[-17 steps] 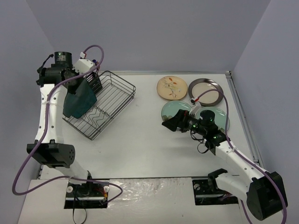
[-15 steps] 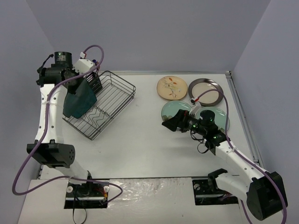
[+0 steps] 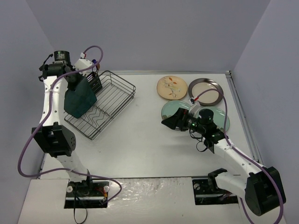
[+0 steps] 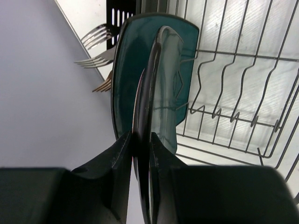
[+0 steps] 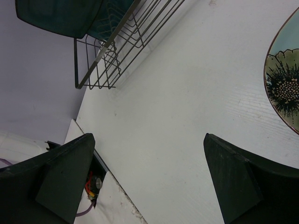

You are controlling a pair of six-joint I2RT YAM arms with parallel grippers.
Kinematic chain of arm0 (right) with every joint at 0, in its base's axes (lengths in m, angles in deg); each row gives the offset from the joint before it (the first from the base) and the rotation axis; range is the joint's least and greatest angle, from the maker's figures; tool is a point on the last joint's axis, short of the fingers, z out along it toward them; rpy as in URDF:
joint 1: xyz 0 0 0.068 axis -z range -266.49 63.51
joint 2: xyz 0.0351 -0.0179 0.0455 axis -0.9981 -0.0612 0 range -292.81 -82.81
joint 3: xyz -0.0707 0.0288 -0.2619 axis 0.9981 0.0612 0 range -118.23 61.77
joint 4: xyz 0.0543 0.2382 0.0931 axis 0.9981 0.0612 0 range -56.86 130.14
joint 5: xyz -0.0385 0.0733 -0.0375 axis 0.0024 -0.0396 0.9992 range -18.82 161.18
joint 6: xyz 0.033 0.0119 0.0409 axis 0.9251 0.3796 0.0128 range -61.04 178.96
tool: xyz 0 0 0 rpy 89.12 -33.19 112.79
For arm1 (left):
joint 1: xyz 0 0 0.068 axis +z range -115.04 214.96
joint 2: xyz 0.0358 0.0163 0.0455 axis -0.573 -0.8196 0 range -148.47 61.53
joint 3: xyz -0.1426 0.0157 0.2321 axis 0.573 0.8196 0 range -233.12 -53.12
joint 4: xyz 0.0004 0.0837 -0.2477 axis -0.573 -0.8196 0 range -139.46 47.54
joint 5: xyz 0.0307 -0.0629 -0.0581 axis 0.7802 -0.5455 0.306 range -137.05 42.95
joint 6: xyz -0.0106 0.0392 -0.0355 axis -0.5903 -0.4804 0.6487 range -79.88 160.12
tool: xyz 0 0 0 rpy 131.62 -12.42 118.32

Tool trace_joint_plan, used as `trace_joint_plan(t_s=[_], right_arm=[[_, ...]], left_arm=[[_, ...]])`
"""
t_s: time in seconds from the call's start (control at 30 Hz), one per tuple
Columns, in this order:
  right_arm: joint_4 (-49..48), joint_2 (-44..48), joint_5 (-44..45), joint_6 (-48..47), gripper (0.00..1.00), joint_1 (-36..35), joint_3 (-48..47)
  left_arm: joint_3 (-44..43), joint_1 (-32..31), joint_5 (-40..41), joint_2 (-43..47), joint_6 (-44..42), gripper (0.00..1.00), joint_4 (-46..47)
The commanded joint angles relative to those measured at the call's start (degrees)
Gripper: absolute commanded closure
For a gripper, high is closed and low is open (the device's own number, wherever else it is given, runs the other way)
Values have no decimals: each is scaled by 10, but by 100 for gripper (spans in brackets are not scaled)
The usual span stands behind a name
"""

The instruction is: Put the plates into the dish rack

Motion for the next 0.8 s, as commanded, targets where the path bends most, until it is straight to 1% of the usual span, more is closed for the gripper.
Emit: trace_joint_plan(t_s=[0.0,0.2,0.47,0.77], right_arm=[[-52,-4,-7,1,0,4,-11],[-51,2,-2,-2,0,4,-7],[-53,1,-4,-4,0,5,-3],[-53,1,3,-8,0,4,3]], left_arm=[[-46,9,-28,12,-8,100,62],[-45,9,-45,19,2,100,68],[-44,9,-72,-15,12,100,61],[-43,9,-70,-51,21,100,34]])
